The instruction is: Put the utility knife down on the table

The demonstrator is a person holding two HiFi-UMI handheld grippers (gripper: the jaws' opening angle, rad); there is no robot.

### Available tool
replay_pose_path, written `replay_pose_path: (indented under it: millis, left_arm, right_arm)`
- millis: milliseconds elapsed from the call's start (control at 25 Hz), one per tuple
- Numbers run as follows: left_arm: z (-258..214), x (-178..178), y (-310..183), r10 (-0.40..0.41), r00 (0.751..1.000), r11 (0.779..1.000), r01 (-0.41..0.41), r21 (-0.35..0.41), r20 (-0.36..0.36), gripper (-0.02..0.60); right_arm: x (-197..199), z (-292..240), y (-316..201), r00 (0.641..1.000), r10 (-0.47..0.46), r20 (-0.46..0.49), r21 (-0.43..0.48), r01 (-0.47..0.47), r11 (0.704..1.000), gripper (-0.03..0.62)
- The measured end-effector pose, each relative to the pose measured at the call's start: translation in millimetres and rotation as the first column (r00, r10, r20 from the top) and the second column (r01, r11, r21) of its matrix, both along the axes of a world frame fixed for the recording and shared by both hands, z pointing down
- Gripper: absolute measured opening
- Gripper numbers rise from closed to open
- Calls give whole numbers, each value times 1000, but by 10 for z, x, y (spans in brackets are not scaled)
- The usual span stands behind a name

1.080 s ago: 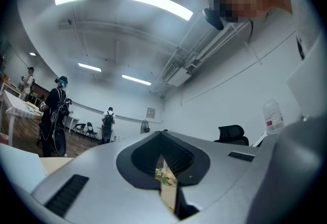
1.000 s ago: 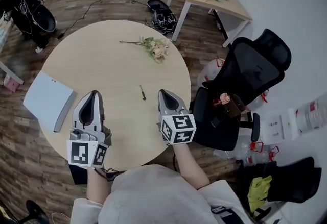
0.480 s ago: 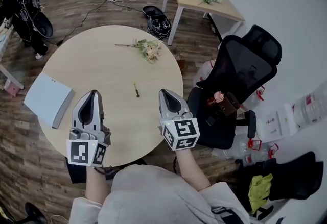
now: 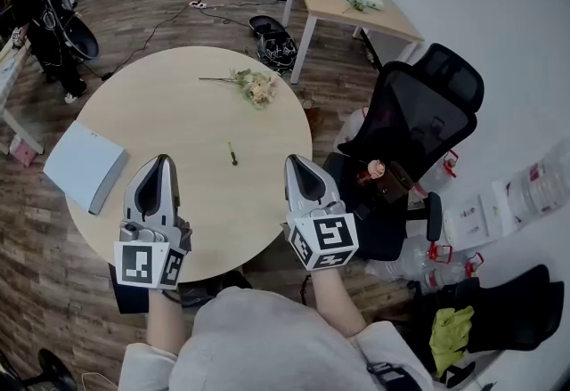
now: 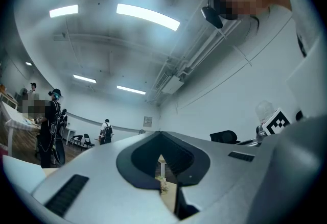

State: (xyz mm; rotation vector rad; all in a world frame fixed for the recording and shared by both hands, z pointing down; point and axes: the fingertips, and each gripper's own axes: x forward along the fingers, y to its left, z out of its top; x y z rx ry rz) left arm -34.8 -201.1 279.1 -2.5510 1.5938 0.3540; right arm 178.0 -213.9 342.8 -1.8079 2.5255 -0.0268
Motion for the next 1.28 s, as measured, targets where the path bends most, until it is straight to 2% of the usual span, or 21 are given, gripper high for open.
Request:
replay_pose_path:
  millis: [760,1280]
  left_arm:
    - [-111,292,517,-11,1000,999,10,33,9,8]
    - [-151,477,673,5,1000,999,-6,45,11,8]
  right_arm:
    - [369,-234,616,1000,28,-5,83,-27,996,11]
    - [560,-314,798,999,51,12,116,-52,992,11]
